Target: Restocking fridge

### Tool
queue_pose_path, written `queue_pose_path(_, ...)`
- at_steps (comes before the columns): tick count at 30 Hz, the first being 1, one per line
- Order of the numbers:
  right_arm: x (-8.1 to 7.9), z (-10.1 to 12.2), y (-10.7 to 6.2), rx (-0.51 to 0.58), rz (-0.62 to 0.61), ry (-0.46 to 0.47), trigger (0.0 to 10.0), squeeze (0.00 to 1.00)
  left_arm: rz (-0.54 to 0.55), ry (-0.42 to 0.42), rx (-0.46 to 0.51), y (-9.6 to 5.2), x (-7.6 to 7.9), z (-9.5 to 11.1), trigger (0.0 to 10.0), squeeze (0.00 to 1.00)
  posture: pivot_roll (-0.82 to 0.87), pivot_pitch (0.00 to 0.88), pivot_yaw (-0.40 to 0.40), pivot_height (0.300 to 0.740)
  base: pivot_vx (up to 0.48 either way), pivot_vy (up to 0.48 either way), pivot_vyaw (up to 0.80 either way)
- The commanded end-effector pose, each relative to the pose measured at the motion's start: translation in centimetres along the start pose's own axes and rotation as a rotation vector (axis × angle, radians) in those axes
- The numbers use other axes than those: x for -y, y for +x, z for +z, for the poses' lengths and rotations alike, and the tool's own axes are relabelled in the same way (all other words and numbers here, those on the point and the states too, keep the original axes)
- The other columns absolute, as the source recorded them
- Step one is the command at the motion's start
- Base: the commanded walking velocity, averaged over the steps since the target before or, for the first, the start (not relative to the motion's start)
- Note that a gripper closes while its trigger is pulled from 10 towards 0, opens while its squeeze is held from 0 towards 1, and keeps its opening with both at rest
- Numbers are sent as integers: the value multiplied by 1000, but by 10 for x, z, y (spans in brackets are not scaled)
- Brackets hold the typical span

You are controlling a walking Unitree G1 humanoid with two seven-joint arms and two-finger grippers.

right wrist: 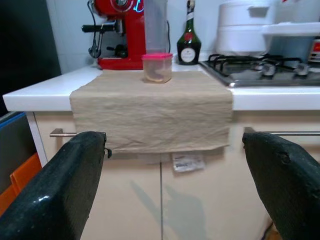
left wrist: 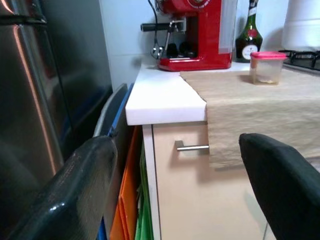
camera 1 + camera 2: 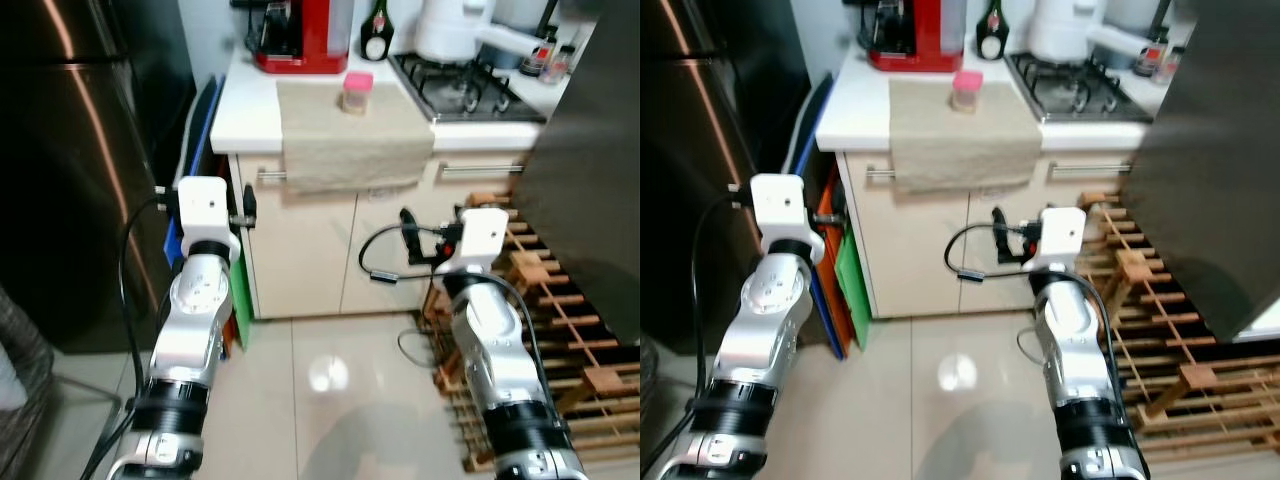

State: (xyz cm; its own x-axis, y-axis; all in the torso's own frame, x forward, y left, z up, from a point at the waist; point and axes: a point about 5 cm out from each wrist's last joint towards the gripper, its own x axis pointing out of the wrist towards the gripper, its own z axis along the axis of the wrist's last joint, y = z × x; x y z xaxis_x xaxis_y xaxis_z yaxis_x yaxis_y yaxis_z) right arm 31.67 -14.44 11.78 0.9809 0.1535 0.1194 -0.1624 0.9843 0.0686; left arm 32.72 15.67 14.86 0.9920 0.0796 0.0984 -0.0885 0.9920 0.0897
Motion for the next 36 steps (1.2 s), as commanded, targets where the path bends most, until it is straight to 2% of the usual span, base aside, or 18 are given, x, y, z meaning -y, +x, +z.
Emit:
queue_pose_path(1,-1,5,4,16,8,-8,10000,0,-10,3,3,1,2,2,10000,0,-30,0,22,740,480,0,0)
queue_pose_path(14,-2,6,4,18,10,-16,10000,0,9,-1,16,2,-1,4,10000,0,-31,0,21,740,480,0,0)
queue_pose_path(20,-8,24,8,91,29,-40,10000,0,25,-5,38,2,-3,8,10000,0,-32,0,23,740,480,0,0)
queue_pose_path(26,-11,32,13,113,40,-30,10000,0,24,-15,45,3,-2,10,10000,0,-32,0,22,740,472,0,0)
queue_pose_path(36,5,33,4,105,-21,-48,10000,0,11,25,77,4,-3,15,10000,0,-33,0,22,740,473,0,0)
